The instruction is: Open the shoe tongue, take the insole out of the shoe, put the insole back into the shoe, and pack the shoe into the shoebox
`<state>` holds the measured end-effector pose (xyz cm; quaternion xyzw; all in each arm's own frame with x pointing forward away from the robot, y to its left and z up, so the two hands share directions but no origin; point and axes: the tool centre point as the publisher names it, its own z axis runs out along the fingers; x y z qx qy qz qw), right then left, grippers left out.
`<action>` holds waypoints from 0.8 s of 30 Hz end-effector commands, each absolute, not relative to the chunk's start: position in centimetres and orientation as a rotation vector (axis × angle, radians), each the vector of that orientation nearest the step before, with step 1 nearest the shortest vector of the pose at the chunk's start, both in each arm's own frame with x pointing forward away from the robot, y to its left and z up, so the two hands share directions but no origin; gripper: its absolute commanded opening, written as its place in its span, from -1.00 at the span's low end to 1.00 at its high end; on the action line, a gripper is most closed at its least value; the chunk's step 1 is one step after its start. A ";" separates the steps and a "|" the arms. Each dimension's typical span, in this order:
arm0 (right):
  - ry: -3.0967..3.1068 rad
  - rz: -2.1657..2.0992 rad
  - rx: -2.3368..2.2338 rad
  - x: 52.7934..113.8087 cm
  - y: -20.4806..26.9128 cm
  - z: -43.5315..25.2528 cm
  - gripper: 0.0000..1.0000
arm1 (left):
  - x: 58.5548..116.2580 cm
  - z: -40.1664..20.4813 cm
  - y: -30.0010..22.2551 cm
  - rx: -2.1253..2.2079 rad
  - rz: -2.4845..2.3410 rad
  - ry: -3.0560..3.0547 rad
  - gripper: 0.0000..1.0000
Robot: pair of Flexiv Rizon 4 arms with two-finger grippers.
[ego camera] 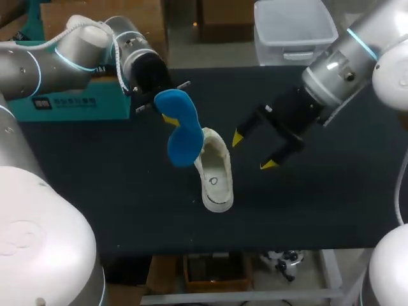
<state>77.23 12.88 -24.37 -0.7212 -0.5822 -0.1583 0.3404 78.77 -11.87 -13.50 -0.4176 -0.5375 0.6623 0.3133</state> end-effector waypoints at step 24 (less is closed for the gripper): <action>-0.889 -0.237 -1.878 73.3 14.8 -24.6 1.00 | 76.5 -11.8 -13.9 -1.124 1.690 -1.345 -1.00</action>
